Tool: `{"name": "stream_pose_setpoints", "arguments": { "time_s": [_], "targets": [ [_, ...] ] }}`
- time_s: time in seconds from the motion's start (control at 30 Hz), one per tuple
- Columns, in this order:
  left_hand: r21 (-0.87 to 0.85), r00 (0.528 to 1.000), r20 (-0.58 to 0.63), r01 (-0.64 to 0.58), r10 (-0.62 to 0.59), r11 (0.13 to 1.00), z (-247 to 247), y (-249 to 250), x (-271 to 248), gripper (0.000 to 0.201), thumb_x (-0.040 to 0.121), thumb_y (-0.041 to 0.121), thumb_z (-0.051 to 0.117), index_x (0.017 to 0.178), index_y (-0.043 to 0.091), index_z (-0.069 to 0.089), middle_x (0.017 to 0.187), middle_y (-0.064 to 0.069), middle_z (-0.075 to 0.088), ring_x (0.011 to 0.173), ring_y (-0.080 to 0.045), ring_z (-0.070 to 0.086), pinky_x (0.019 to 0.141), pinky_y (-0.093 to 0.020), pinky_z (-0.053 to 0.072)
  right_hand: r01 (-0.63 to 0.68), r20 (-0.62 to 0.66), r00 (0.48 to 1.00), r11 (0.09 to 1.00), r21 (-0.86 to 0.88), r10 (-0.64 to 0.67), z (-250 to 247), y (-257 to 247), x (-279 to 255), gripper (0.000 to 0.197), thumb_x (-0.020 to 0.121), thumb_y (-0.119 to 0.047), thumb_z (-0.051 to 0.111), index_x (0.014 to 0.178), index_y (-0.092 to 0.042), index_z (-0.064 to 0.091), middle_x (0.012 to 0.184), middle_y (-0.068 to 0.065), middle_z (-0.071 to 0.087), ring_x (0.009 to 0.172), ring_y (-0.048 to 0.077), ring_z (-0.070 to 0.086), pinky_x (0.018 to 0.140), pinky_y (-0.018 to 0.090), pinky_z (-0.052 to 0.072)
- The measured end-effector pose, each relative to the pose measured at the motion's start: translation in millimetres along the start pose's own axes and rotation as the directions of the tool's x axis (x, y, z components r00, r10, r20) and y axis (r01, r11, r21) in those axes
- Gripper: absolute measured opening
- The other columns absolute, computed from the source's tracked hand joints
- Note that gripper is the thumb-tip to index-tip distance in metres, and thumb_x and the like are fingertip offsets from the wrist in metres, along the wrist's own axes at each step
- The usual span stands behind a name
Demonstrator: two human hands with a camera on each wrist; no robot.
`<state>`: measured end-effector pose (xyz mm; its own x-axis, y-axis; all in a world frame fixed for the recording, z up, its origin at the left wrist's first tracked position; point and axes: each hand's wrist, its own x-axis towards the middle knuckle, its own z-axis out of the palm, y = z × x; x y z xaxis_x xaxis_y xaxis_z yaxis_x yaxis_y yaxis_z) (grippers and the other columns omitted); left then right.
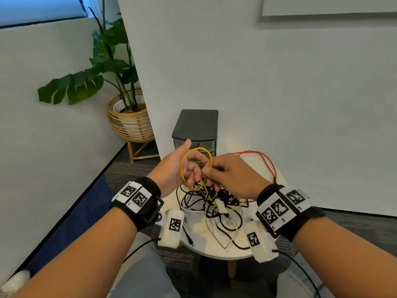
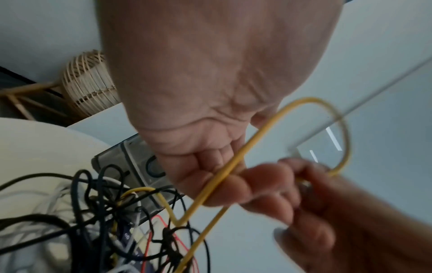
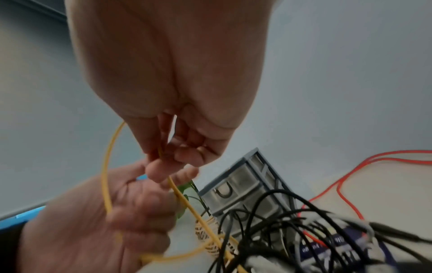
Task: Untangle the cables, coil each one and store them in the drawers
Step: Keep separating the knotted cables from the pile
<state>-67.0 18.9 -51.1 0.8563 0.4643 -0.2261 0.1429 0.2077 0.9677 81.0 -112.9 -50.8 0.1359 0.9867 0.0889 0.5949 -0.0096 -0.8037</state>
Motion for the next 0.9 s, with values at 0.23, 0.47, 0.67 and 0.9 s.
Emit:
{"name": "stream_pose_setpoints", "arguments": {
  "time_s": [0.23, 0.47, 0.67, 0.9],
  "targets": [
    [0.164, 0.98, 0.085, 0.163, -0.179, 0.973, 20, -3, -1, 0.067, 0.104, 0.061, 0.028, 0.116, 0.008, 0.066, 0.095, -0.029, 0.071, 0.072, -0.03, 0.061, 0.068, -0.033, 0.053, 0.176, -0.065, 0.984, 0.955, 0.24, -0.165, -27, -15, -6, 0.02, 0.1, -0.008, 0.062, 0.113, -0.014, 0.076, 0.096, 0.002, 0.077, 0.089, 0.02, 0.073, 0.083, 0.038, 0.061],
    [0.317, 0.99, -0.125, -0.016, 0.059, 0.948, 21, 17, 4, 0.031, 0.102, 0.014, 0.049, 0.101, -0.008, 0.071, 0.08, -0.019, 0.069, 0.067, -0.027, 0.061, 0.062, -0.03, 0.052, 0.02, 0.096, 0.994, 0.951, 0.309, -0.052, -39, 1, -22, 0.032, 0.089, 0.011, 0.058, 0.106, -0.014, 0.069, 0.097, 0.008, 0.077, 0.085, 0.02, 0.073, 0.082, 0.036, 0.056],
    [0.394, 0.965, -0.104, -0.182, 0.24, 0.901, 38, 34, 2, 0.034, 0.1, 0.002, 0.043, 0.088, -0.001, 0.075, 0.067, -0.012, 0.067, 0.051, -0.019, 0.056, 0.053, -0.024, 0.047, 0.006, -0.138, 0.99, 0.999, 0.054, 0.001, -20, 19, -9, 0.023, 0.093, -0.016, 0.069, 0.111, -0.029, 0.063, 0.101, -0.004, 0.067, 0.076, 0.009, 0.062, 0.073, 0.028, 0.053],
    [0.346, 0.845, -0.101, -0.465, 0.525, 0.815, 48, 58, -8, 0.039, 0.097, -0.006, 0.035, 0.084, -0.001, 0.071, 0.066, -0.013, 0.063, 0.048, -0.02, 0.046, 0.05, -0.024, 0.039, -0.031, -0.028, 0.999, 0.966, -0.257, 0.025, 11, 50, 3, 0.023, 0.098, -0.03, 0.065, 0.081, -0.014, 0.066, 0.086, -0.002, 0.058, 0.074, 0.004, 0.049, 0.069, 0.026, 0.035]
  ]
}}
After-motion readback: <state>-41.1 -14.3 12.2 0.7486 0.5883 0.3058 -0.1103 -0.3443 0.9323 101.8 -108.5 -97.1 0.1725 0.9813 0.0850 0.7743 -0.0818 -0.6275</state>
